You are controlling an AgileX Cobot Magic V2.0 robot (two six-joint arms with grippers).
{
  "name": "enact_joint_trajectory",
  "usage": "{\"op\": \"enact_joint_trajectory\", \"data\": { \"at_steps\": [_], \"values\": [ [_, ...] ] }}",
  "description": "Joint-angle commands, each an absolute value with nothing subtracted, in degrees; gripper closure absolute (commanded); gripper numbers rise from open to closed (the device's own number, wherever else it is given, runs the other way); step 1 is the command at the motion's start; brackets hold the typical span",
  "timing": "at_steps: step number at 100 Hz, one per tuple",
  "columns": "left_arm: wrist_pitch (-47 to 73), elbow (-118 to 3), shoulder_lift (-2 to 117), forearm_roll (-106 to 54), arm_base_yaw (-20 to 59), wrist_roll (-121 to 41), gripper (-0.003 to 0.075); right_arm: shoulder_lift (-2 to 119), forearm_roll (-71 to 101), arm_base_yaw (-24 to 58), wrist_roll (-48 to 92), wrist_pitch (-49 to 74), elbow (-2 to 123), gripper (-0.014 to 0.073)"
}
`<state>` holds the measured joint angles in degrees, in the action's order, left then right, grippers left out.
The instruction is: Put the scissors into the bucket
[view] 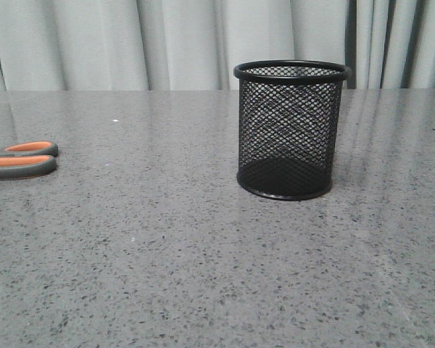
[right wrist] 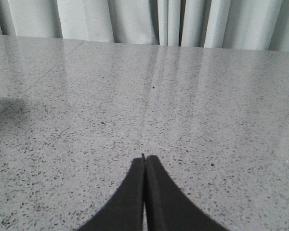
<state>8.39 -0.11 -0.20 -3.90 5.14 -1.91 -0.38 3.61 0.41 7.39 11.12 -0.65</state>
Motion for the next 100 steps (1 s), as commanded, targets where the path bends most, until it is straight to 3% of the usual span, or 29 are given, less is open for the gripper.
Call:
{"op": "enact_joint_trajectory", "data": {
  "at_steps": [1,24,51,100],
  "values": [
    [3.99,1.45,-1.55,-4.43,4.90,-1.33,0.0741,-1.82,2.86,0.30,7.47,6.70,-1.55,0.0658],
    [3.99,1.45,-1.55,-4.43,4.90,-1.33,0.0741,-1.82,3.42,0.30,7.47,6.56,-1.55,0.0658],
    [3.47,1.45,-1.55,-10.05,4.90,-1.33,0.0741,-1.82,15.39,0.30,7.47,4.20,-1.55,0.0658],
    [-0.58,0.47,-1.55,-48.75,4.90,-1.33,0.0741,-1.82,47.04,0.30,7.47,-0.42,-0.20,0.0658]
  ]
}}
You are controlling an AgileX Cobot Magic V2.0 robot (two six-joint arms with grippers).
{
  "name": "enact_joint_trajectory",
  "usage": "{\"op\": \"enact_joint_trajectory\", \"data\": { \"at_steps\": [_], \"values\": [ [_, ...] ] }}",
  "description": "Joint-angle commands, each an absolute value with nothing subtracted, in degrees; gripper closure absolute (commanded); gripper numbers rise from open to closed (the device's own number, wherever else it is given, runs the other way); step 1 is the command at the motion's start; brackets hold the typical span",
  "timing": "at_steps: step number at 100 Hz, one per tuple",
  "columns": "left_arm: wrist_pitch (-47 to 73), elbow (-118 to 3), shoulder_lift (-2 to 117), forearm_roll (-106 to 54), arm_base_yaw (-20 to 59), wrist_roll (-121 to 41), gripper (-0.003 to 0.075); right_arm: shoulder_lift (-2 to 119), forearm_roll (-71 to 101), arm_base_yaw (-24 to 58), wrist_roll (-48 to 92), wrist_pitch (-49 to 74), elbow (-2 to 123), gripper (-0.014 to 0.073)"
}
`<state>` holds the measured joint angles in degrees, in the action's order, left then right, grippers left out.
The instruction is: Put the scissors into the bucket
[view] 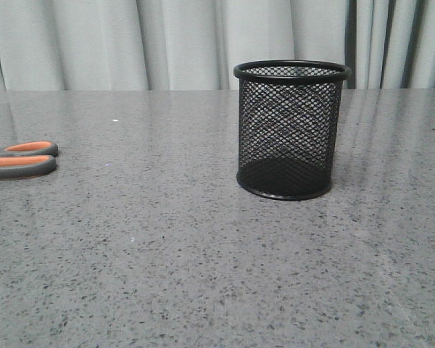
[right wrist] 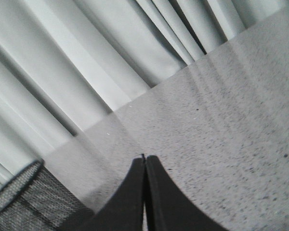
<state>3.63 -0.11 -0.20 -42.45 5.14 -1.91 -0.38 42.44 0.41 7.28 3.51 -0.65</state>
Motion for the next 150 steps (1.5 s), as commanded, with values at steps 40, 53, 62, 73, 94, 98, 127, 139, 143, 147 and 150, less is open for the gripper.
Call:
{"op": "enact_joint_trajectory", "data": {
  "at_steps": [40,53,62,73,94,98,127,139,143,147,150],
  "values": [
    [17.71,-20.29,4.03,-29.15,4.90,-1.77,0.0741,5.44,38.19,0.30,11.44,19.73,15.98,0.0637],
    [30.26,-31.91,13.92,-19.54,4.90,-2.43,0.0741,14.66,34.58,0.30,11.44,28.83,24.49,0.0637],
    [38.88,-38.99,20.77,-18.53,4.90,-8.29,0.0741,22.09,31.18,0.30,11.44,36.21,31.16,0.0637],
    [48.28,-46.82,28.73,-18.64,4.90,-11.23,0.0741,30.16,28.37,0.30,11.44,44.23,38.11,0.0638],
    [53.13,-54.42,37.88,-19.00,4.90,-11.31,0.0741,38.43,27.72,0.30,11.44,48.41,44.85,0.0638],
    [53.80,-55.19,38.93,-19.11,4.90,-11.31,0.0741,39.26,27.72,0.30,11.44,49.02,45.59,0.0638],
    [58.04,-56.33,43.81,-19.11,4.90,-12.91,0.0739,41.50,27.35,0.30,12.18,51.90,47.88,0.0637],
    [59.65,-56.33,45.29,-19.63,4.90,-15.29,0.0737,41.50,27.35,0.30,13.30,53.02,48.48,0.0610],
    [59.81,-56.33,45.73,-19.63,4.90,-15.29,0.0722,41.50,27.35,0.30,13.30,53.41,48.48,0.0580],
    [60.04,-56.33,46.13,-19.75,4.90,-15.41,0.0695,41.55,27.35,0.30,13.30,53.62,48.48,0.0526],
    [60.16,-56.33,46.43,-19.75,4.90,-15.41,0.0659,41.55,27.35,0.30,13.30,53.93,48.48,0.0483]
  ]
}}
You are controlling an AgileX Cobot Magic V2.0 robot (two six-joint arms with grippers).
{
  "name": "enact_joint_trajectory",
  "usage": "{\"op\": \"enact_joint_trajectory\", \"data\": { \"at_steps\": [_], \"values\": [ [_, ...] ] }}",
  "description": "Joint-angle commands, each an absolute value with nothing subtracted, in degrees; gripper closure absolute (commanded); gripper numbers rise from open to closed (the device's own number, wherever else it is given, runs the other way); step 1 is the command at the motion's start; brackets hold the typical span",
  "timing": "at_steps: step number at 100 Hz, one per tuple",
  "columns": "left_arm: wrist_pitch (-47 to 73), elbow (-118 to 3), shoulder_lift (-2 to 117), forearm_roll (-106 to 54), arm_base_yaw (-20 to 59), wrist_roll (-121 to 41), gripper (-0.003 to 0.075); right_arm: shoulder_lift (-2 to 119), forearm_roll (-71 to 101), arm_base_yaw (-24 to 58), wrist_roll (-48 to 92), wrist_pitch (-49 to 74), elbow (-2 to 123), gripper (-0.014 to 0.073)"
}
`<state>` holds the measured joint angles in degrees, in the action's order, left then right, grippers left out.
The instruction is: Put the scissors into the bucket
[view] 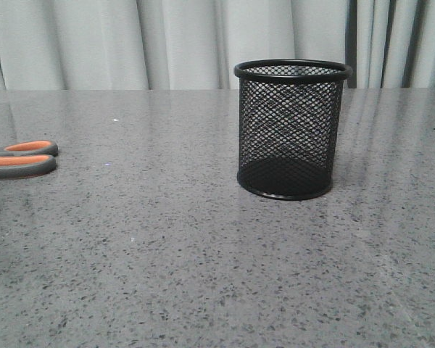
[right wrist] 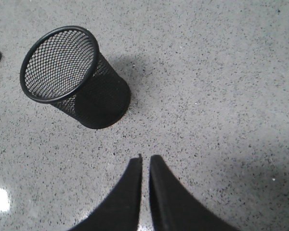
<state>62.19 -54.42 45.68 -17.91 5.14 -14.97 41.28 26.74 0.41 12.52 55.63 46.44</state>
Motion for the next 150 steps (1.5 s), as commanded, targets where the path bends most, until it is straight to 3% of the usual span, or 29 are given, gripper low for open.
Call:
{"op": "enact_joint_trajectory", "data": {
  "at_steps": [1,15,26,66,98,150],
  "values": [
    [60.22,-56.33,46.60,-19.75,4.90,-15.53,0.0650,41.55,27.35,0.30,13.30,53.91,48.48,0.0459],
    [60.95,-56.33,47.96,-21.31,4.90,-19.05,0.0418,41.55,27.35,0.30,13.30,54.19,48.48,0.0216],
    [60.95,-56.36,48.97,-22.83,4.90,-21.87,0.0297,41.55,27.35,0.30,13.30,54.08,48.48,0.0176],
    [66.93,-64.40,62.79,-22.76,4.90,-39.48,0.0301,41.55,27.35,0.30,13.30,54.08,48.48,0.0176],
    [66.92,-70.87,75.90,-18.95,5.01,-72.28,0.0301,41.55,27.35,0.30,13.30,54.08,48.48,0.0176],
    [68.94,-75.76,91.15,-8.38,7.35,-74.16,0.0301,41.55,27.35,0.30,13.30,54.08,48.48,0.0176]
  ]
}}
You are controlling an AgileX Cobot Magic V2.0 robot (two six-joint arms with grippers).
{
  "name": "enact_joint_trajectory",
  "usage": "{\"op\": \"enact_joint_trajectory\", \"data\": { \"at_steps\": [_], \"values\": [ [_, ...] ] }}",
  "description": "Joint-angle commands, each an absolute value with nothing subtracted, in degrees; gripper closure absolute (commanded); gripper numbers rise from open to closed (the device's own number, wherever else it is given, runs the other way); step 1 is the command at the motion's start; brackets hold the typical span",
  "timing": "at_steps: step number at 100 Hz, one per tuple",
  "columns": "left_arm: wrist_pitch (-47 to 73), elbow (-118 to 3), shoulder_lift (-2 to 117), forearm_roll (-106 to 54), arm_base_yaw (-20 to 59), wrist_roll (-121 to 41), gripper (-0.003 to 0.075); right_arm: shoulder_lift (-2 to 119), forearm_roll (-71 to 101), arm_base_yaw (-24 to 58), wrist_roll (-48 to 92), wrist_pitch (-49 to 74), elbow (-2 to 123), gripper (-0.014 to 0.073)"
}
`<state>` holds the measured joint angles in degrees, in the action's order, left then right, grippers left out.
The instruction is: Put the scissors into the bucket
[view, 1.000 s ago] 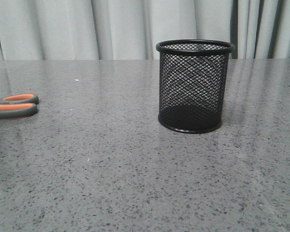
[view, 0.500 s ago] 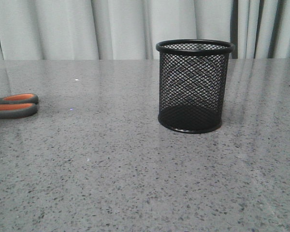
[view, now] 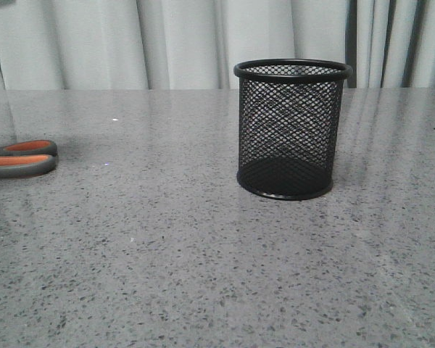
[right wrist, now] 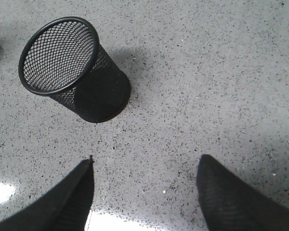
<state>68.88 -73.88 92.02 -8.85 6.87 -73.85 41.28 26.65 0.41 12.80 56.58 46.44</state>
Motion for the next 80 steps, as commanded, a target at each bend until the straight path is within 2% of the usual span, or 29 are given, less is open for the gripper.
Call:
{"op": "enact_joint_trajectory", "data": {
  "at_steps": [1,44,80],
  "values": [
    [68.94,-75.87,91.28,-8.37,7.35,-74.37,0.0301,41.55,27.35,0.30,13.30,54.08,48.48,0.0176],
    [64.17,-75.87,93.56,-8.12,7.35,-79.81,0.0301,41.55,27.35,0.30,13.74,54.28,48.48,0.0176],
    [67.68,-75.87,97.12,-8.23,7.35,-81.29,0.0301,41.55,27.35,0.30,13.74,54.28,48.48,0.0176]
  ]
}}
